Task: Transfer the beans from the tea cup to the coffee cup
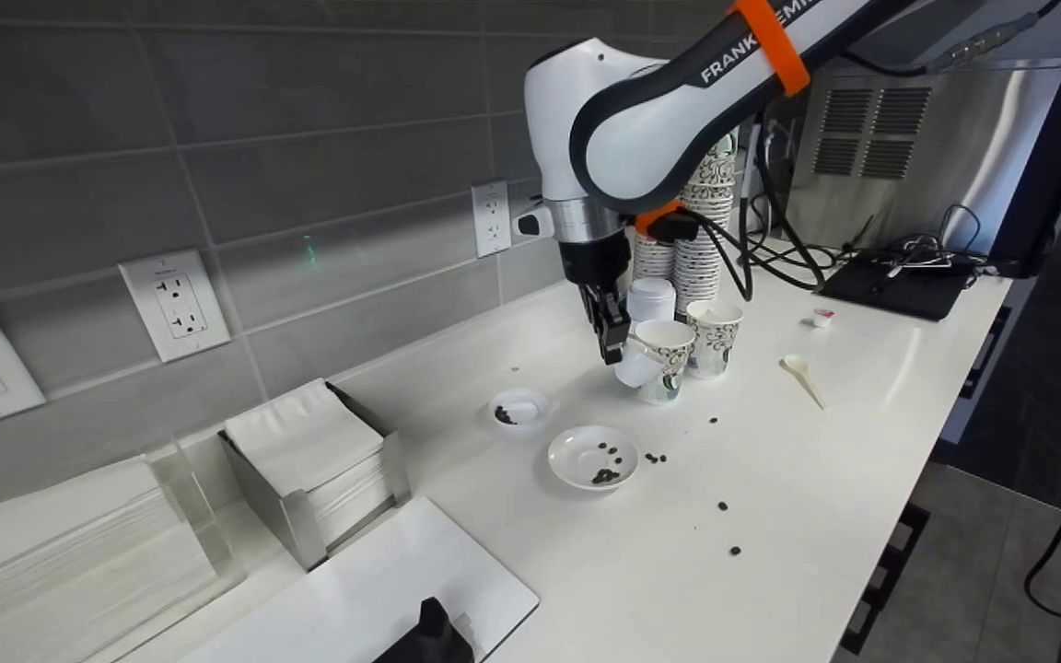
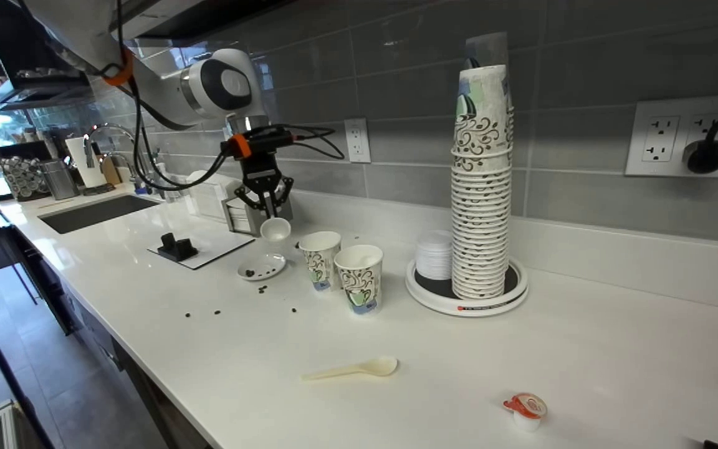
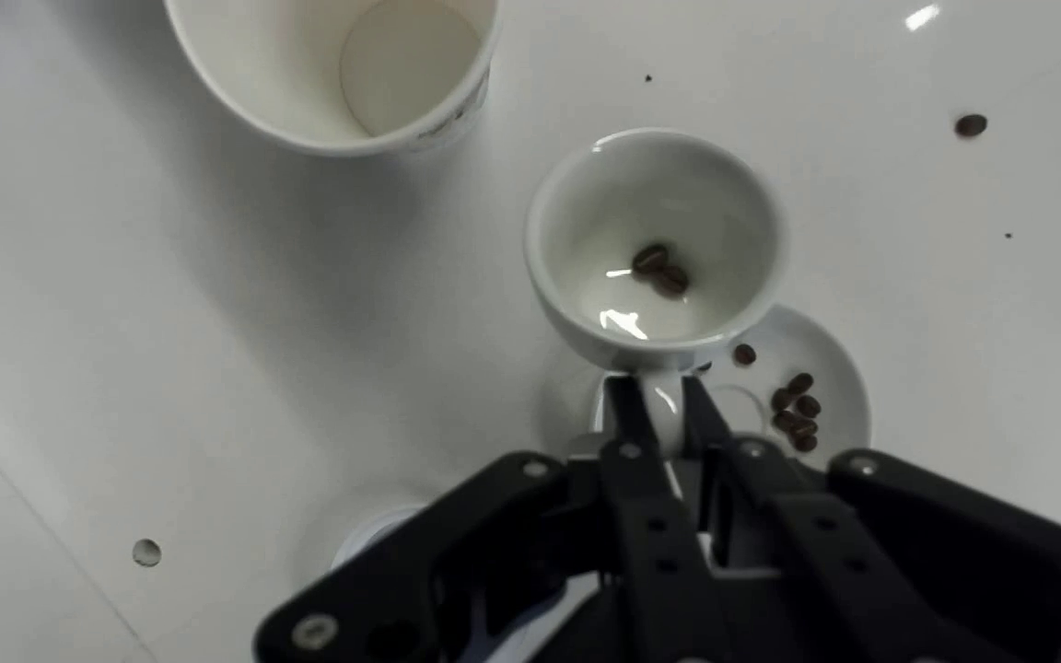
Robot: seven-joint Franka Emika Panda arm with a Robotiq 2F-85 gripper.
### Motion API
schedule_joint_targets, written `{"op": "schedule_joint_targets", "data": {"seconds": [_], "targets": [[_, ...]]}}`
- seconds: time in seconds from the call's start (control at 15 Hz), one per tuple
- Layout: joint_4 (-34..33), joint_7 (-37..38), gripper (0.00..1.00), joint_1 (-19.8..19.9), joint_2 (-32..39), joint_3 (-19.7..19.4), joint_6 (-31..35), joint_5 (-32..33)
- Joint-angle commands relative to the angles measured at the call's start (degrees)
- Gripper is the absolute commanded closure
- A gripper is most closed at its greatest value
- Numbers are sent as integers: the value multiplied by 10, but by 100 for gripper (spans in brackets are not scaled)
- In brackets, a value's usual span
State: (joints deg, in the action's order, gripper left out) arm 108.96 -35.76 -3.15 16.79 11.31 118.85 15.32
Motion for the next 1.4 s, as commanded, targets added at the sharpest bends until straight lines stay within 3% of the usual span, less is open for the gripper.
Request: {"op": "schedule_joint_targets", "data": {"seconds": [0.0, 0.4, 0.93, 1.33], "targets": [[39, 14, 97, -4, -53, -10, 28, -18], [53, 32, 97, 6, -68, -31, 104, -33], [109, 60, 97, 36, -86, -67, 223, -68], [165, 52, 97, 48, -128, -73, 299, -106]]}}
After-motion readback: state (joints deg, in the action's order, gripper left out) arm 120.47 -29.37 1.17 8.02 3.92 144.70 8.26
